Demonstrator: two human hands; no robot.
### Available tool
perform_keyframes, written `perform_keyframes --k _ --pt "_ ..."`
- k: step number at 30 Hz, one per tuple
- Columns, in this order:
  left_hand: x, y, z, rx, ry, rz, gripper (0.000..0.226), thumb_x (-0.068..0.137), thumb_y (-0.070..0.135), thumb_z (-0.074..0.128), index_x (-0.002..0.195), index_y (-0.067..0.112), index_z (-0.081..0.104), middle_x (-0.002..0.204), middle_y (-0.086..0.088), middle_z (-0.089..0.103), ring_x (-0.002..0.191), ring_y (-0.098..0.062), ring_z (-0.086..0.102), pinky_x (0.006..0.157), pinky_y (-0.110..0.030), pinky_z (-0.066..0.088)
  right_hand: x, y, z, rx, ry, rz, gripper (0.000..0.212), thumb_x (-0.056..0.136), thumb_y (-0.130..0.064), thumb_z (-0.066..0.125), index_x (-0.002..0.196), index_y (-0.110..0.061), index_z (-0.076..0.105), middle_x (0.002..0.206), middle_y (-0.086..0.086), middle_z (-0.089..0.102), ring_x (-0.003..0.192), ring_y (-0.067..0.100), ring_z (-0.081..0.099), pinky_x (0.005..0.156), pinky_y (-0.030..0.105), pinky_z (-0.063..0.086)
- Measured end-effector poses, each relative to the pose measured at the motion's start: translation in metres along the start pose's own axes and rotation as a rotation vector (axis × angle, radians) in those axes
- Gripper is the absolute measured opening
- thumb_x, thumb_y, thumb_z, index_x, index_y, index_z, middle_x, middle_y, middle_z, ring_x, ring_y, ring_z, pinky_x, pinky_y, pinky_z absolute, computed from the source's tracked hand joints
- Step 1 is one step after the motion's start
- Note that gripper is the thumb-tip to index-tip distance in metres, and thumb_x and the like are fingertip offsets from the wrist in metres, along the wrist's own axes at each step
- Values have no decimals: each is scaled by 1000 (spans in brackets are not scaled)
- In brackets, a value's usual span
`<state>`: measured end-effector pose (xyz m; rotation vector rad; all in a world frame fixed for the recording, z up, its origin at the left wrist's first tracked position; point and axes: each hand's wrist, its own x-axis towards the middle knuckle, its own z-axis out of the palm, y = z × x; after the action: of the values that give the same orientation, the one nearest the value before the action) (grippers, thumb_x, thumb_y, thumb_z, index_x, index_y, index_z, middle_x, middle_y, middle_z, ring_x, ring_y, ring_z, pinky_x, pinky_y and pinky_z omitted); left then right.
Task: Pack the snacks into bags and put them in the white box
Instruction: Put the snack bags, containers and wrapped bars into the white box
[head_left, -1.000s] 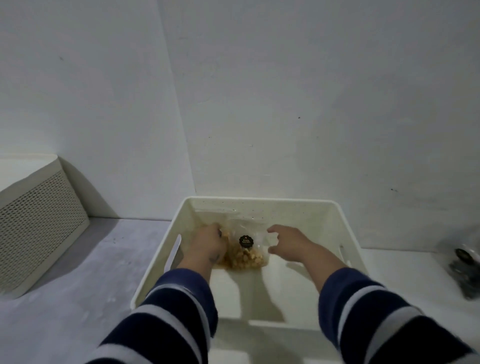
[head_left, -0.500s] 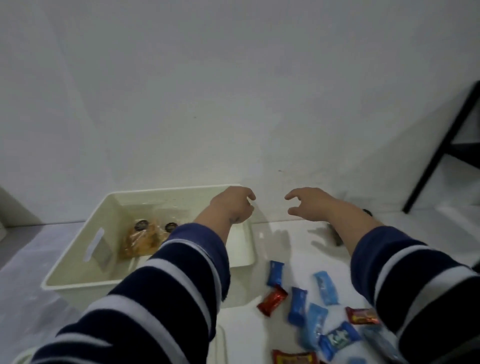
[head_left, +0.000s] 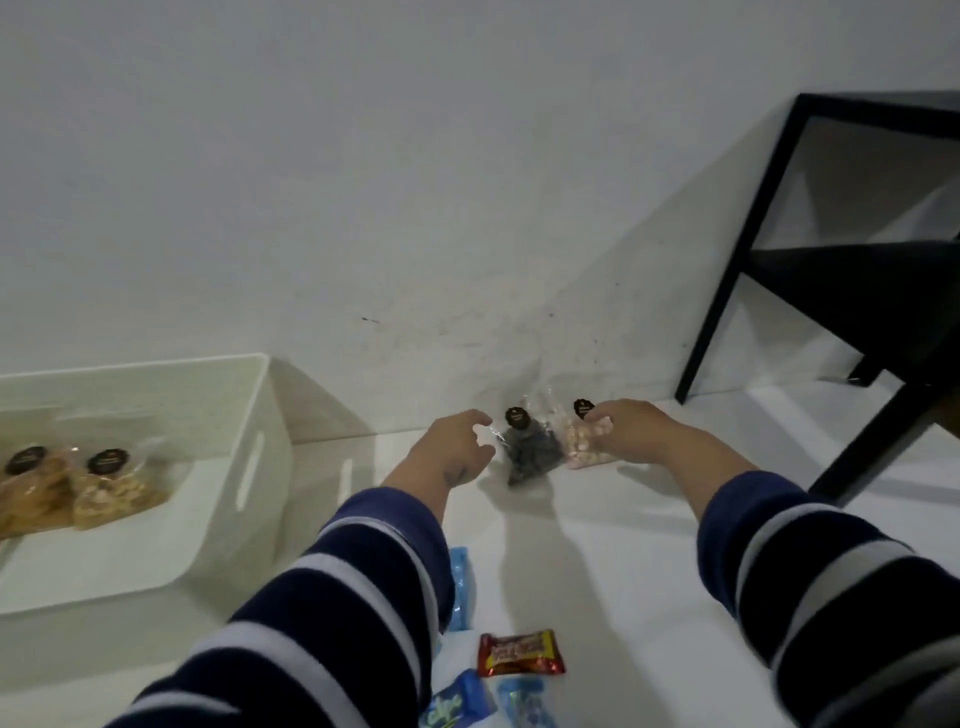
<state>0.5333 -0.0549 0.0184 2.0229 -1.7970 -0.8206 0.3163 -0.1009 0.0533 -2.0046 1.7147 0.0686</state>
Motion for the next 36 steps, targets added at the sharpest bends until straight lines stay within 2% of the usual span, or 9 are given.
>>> perform_keyframes --k 5,9,13,16,19,22,25,28,36 --pt "28 1 59 -172 52 -129 66 94 33 53 150 25 19 134 -14 54 121 -29 52 95 -31 41 43 47 17 247 78 62 38 95 -20 53 132 -18 54 139 7 50 125 25 49 99 30 41" --pt "50 7 84 -276 180 -150 72 95 33 54 153 25 11 132 -12 55 121 -28 52 87 -26 36 83 64 35 529 177 96 41 93 -15 54 133 -24 54 143 8 47 128 23 47 93 24 39" --pt "71 7 100 -350 262 -174 80 89 19 64 152 23 16 116 -7 60 107 -23 57 85 -25 39 107 66 54 680 196 101 48 95 -12 50 140 -30 46 148 7 43 127 24 49 87 21 39" --pt "77 3 106 -442 302 -209 81 82 8 70 149 25 27 122 -7 57 115 -25 54 94 -31 41 110 67 59 721 245 109 52 92 -4 52 138 -28 49 144 9 47 124 26 52 96 29 45" --pt "70 1 103 -508 327 -222 81 78 0 71 145 26 34 111 1 55 109 -23 56 94 -36 47 104 65 58 722 251 123 55 90 0 53 136 -29 50 139 9 51 122 26 53 101 35 47" --pt "58 -3 94 -534 340 -197 80 77 -3 70 144 26 37 108 1 56 99 -22 58 89 -42 52 91 58 50 742 268 122 55 89 0 57 135 -30 51 139 8 50 122 27 53 96 31 48" --pt "44 -7 77 -590 357 -171 79 75 -8 68 142 25 39 108 -1 56 96 -22 57 81 -38 53 73 44 37 713 302 86 57 88 -2 60 136 -31 50 141 8 49 125 27 51 103 35 46" --pt "26 -8 46 -661 397 -132 82 75 -11 66 140 29 39 111 -4 57 98 -24 58 85 -46 54 50 22 19 659 349 33 57 89 -2 60 137 -31 49 140 8 50 124 26 51 103 37 45" --pt "-37 -32 -71 -774 500 -23 87 76 -14 63 141 37 35 111 -8 56 99 -31 62 71 -45 59 -18 -87 -16 567 454 -125 55 86 -11 61 134 -35 51 129 2 60 117 20 55 87 24 41"
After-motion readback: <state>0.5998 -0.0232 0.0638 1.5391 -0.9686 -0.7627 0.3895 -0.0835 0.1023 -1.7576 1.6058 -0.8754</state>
